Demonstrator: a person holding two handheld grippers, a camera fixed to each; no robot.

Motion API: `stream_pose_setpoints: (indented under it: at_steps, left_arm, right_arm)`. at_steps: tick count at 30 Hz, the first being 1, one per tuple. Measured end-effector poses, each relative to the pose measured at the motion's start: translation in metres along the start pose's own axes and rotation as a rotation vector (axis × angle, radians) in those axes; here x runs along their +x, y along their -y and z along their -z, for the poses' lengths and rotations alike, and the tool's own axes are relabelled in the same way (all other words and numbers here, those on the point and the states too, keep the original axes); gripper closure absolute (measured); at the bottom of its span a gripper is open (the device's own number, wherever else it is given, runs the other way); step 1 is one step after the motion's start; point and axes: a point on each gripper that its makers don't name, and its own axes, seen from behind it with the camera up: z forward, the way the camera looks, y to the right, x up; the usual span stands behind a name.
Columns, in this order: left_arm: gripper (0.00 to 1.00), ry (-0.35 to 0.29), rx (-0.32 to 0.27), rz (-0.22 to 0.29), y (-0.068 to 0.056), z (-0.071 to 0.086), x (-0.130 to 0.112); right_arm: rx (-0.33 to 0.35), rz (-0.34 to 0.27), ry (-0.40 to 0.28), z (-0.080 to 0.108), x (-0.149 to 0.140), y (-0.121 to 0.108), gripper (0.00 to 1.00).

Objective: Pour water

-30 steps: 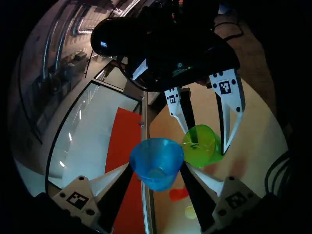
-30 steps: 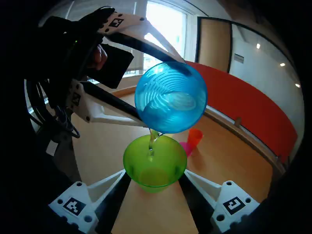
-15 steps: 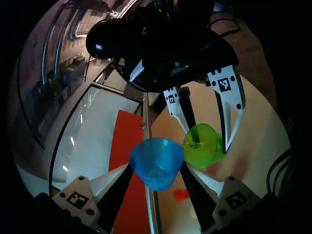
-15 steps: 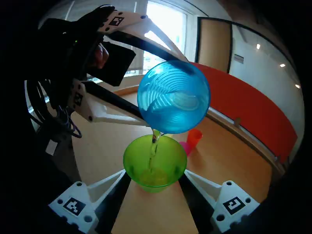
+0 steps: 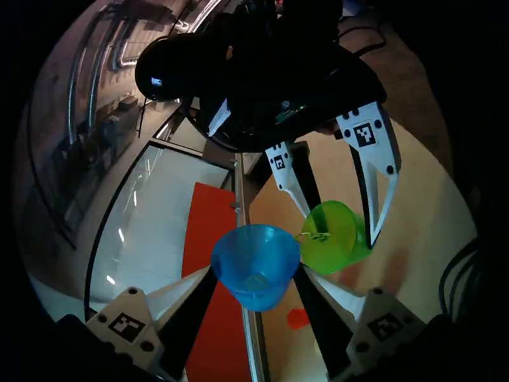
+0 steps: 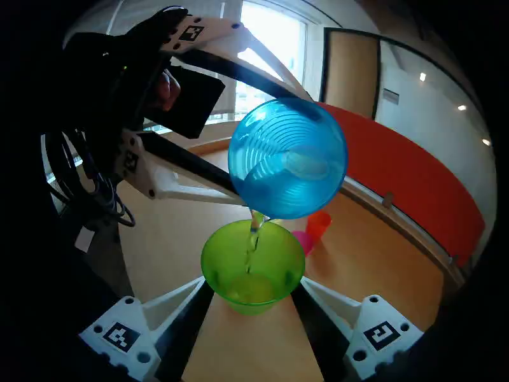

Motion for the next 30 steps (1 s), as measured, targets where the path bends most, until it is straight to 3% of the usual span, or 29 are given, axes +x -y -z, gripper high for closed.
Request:
stream_pose_setpoints:
  at_steps: [30]
  left_arm:
    - [0.15, -0.008, 0.026, -0.094, 0.0058, -0.0063, 0.0045]
  right_arm:
    - [-0.005, 0.004, 0.0, 0.0024, -0.0015, -0.0037, 0.15]
